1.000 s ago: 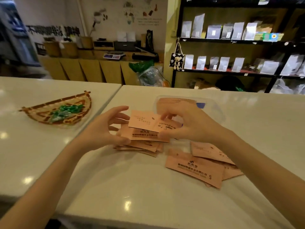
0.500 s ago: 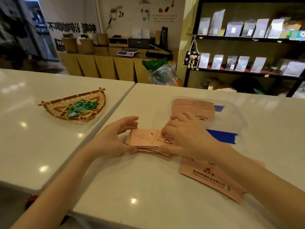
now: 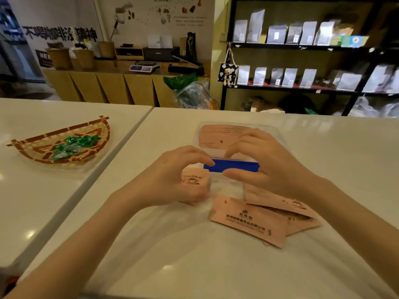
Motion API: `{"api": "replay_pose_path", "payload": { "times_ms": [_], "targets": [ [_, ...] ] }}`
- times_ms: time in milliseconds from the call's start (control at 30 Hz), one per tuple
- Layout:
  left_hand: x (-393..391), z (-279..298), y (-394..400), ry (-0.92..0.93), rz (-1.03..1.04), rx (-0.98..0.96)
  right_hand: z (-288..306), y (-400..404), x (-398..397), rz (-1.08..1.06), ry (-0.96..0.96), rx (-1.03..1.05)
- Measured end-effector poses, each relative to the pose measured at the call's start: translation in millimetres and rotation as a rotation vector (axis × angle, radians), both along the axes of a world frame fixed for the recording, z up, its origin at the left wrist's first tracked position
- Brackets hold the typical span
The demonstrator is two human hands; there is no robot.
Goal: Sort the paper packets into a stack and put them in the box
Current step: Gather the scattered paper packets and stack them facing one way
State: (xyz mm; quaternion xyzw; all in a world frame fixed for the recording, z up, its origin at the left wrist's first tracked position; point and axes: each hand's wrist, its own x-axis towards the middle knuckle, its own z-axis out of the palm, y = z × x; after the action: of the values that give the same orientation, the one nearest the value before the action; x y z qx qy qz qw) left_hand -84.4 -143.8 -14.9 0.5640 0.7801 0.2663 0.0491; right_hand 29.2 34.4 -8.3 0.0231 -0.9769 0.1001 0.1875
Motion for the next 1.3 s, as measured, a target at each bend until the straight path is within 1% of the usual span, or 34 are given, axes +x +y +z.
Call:
{"api": "replay_pose_path", "payload": {
  "times_ms": [100,167,233,333,400,467,533,700,833,933,1033,1100,1200,1300],
  "targets": [
    [16.8,2.6,18.9,0.025,-0.107,-0.066,2.7,17.2,25.7,-0.093,-0.007,-0.102],
    [22.2,2.2,30.9,0.015,-0.128,-0.135,1.7,26.3,41.3,-0.165,-0.033,-0.149],
    [23.3,-2.3,40.5,0.006,-0.134,-0.208,-2.7,34.0,56.1,-0.226,-0.086,-0.171],
    [23.0,-10.2,49.3,0.043,-0.163,-0.318,-13.0,45.2,74.6,-0.293,-0.196,-0.198],
    [23.3,-14.9,52.4,0.108,-0.168,-0.397,-20.1,51.9,82.3,-0.349,-0.294,-0.205],
    [22.8,-20.4,54.0,0.213,-0.169,-0.456,-26.7,56.6,86.9,-0.388,-0.374,-0.193],
    [21.6,-24.5,54.0,0.256,-0.163,-0.47,-32.2,59.5,88.8,-0.389,-0.397,-0.175],
    [18.8,-26.9,53.6,0.267,-0.17,-0.472,-39.2,63.7,88.4,-0.388,-0.44,-0.158],
    [19.3,-28.6,52.2,0.258,-0.173,-0.439,-35.2,64.2,88.1,-0.391,-0.408,-0.29],
    [19.9,-26.0,48.0,0.257,-0.192,-0.371,-27.1,62.2,88.5,-0.402,-0.366,-0.385],
    [17.0,-13.6,35.6,0.193,-0.217,-0.273,-19.9,60.4,85.3,-0.397,-0.293,-0.411],
    [10.6,-4.9,22.6,0.15,-0.208,-0.214,-14.0,55.3,79.9,-0.385,-0.237,-0.467],
    [-5.2,2.0,0.7,0.127,-0.126,-0.148,-4.5,42.9,65.9,-0.337,-0.117,-0.514],
    [-22.7,3.6,-20.2,0.111,0.008,-0.07,2.9,28.5,46.6,-0.288,0.0,-0.504]
  ]
}}
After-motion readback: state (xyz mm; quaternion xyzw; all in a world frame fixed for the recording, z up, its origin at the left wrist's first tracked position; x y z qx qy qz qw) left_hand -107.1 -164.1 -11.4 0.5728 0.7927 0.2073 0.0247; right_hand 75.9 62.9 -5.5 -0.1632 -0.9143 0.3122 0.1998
